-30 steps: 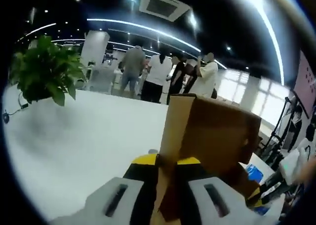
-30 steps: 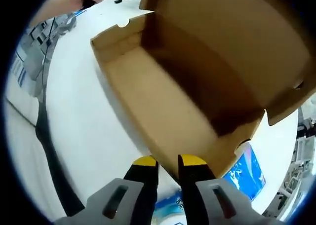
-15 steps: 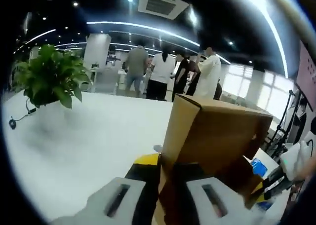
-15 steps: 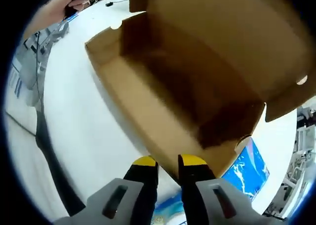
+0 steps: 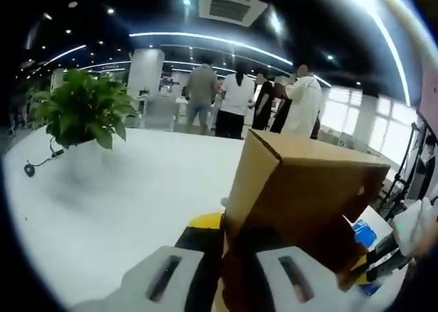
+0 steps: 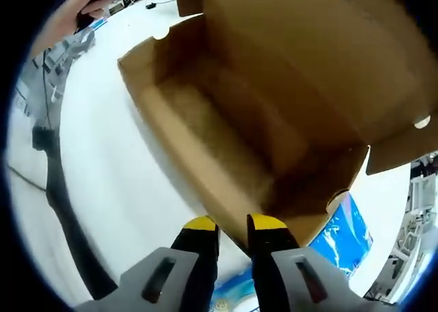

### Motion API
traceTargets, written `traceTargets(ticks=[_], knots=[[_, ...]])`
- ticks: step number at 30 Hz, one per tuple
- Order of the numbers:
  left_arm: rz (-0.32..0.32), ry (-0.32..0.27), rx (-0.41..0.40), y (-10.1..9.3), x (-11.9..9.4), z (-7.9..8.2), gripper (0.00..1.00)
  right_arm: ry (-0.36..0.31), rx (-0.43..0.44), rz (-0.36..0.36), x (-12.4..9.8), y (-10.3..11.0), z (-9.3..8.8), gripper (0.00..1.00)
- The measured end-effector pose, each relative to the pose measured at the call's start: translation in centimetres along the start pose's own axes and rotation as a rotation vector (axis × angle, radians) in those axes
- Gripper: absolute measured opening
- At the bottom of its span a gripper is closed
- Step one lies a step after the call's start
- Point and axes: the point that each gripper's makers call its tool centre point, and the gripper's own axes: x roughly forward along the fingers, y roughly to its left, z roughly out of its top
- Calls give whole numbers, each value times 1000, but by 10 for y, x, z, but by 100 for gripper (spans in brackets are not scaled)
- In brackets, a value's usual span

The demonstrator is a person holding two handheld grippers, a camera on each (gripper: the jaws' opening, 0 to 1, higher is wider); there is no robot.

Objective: Operate the shoe box by opening the lid, removing the specified soft item, and placing it in the target area until the item is outside and the box remains undamaged.

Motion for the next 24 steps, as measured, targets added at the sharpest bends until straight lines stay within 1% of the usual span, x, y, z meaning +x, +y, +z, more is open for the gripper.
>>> traceTargets(ticks=[2,5,8,10,11,12,13,14,15,17,21,24], knots=[[-4,-10,19,0,-2,-1,5,-6,-9,-4,0,0,0,13],[-8,-16,27,0,-6,-1,5,-13,-23,-8,0,1,0,13],[9,-6,48,1,-7,-1,4,-12,-28,-7,-1,1,0,14],[14,-5,53,1,-8,-2,4,-12,-24,-19,-1,-1,0,16],[33,-3,73,3,-8,-4,3,-24,-4,-25,-2,-3,0,17],[58,-3,132,8,-8,-5,3,-26,-2,-24,-2,-3,0,18],[57,-9,139,5,-9,-7,3,-30,-1,-21,-2,-3,-1,18],[52,-21,112,5,-10,-7,3,-33,-12,-22,-2,-3,0,18],[39,-29,51,4,-10,-7,3,-35,-19,-24,-3,-2,0,18],[49,-22,82,8,-10,-6,3,-34,-14,-23,-3,-2,0,18],[49,-20,83,8,-9,-8,3,-46,-17,-33,-3,-2,0,18],[47,-27,92,7,-11,-9,3,-54,5,-44,-3,-3,0,18]])
